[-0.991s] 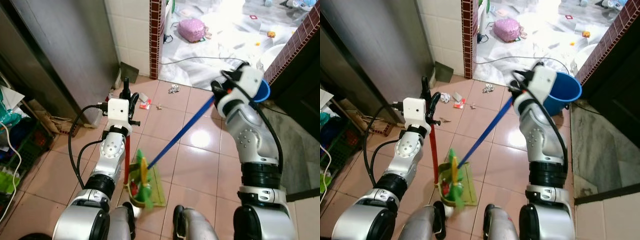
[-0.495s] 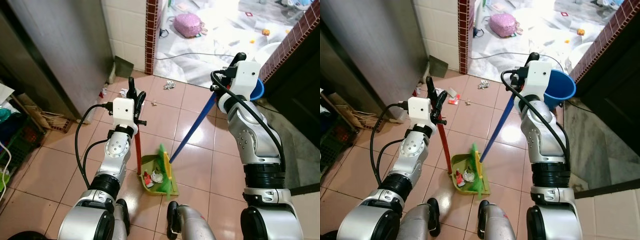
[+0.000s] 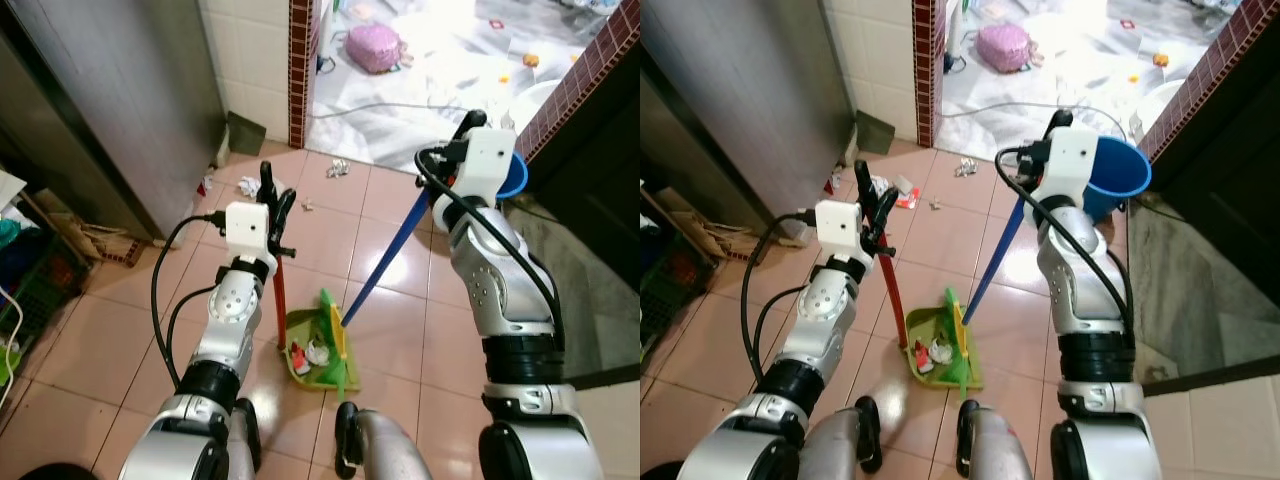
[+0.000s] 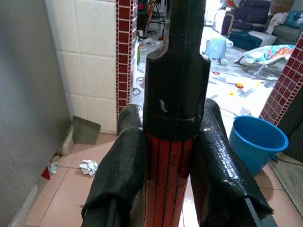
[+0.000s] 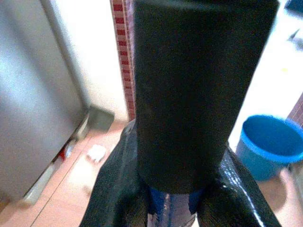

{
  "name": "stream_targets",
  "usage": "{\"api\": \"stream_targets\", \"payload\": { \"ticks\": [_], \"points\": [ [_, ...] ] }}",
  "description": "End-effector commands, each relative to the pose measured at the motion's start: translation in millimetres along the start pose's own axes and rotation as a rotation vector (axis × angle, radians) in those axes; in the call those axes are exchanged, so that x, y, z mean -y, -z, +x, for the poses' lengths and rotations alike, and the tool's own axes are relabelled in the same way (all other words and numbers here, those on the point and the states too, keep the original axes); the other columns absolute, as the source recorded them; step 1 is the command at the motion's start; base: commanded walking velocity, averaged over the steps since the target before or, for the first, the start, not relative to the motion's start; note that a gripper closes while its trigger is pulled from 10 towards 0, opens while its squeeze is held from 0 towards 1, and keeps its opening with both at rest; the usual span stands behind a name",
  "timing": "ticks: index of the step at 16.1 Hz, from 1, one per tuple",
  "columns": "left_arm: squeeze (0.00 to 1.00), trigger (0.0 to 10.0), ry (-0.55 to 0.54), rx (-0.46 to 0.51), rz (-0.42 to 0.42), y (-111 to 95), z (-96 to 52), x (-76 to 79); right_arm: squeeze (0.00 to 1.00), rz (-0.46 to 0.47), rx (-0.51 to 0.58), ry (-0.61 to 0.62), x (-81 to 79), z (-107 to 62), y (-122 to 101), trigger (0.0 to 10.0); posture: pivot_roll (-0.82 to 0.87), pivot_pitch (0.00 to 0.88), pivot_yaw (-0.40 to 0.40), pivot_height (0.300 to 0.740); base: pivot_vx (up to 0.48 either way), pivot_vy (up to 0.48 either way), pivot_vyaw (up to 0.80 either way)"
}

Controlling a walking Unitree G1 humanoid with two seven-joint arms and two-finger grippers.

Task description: Sweep floor

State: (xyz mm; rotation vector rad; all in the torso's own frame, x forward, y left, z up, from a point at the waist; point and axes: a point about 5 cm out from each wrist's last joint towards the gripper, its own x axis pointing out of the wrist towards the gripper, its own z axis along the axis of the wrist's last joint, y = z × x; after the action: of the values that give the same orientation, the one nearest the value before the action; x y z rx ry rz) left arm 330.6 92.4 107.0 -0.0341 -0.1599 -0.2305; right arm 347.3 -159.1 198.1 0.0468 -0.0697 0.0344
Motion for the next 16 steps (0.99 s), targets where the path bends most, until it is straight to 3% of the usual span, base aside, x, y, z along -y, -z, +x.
{"api": "stream_targets", "payload": {
  "ticks": [1,5,7,8,11,14,16],
  "points": [
    [0.00,10.0,0.006,0.062,-0.010,-15,3.9,-0.6,0.00,-0.080,0.093,0.058,12.4,0.3,-13,10.0,-0.12,0.178,-0.010,0.740,0.000,0.000,0.00],
    [0.00,10.0,-0.043,0.117,-0.001,-34,2.2,-20.4,0.00,-0.140,0.127,0.144,35.3,3.5,-17,10.0,-0.10,0.159,-0.009,0.740,0.000,0.000,0.00],
    [0.00,10.0,-0.048,0.129,0.000,-37,2.1,-23.2,0.00,-0.142,0.121,0.152,37.1,3.8,-15,10.0,-0.10,0.159,-0.009,0.740,0.000,0.000,0.00],
    [0.00,10.0,-0.066,0.175,-0.012,-53,4.3,-32.8,0.00,-0.128,0.094,0.179,39.3,3.8,-5,10.0,-0.10,0.154,-0.001,0.740,0.000,0.000,0.00],
    [0.00,10.0,-0.056,0.210,-0.014,-68,6.3,-36.9,0.00,-0.104,0.074,0.220,41.0,1.6,9,10.0,-0.10,0.154,-0.001,0.740,0.000,0.000,0.00],
    [0.00,10.0,-0.067,0.266,-0.037,-91,10.5,-39.5,0.00,-0.103,0.056,0.223,37.1,-1.1,20,10.0,-0.09,0.149,0.000,0.740,0.000,0.000,-0.80],
    [0.00,10.0,-0.068,0.273,-0.041,-94,11.0,-40.0,0.00,-0.107,0.055,0.221,36.3,-0.7,21,10.0,-0.09,0.151,0.000,0.740,0.000,0.000,-0.80]
  ]
}}
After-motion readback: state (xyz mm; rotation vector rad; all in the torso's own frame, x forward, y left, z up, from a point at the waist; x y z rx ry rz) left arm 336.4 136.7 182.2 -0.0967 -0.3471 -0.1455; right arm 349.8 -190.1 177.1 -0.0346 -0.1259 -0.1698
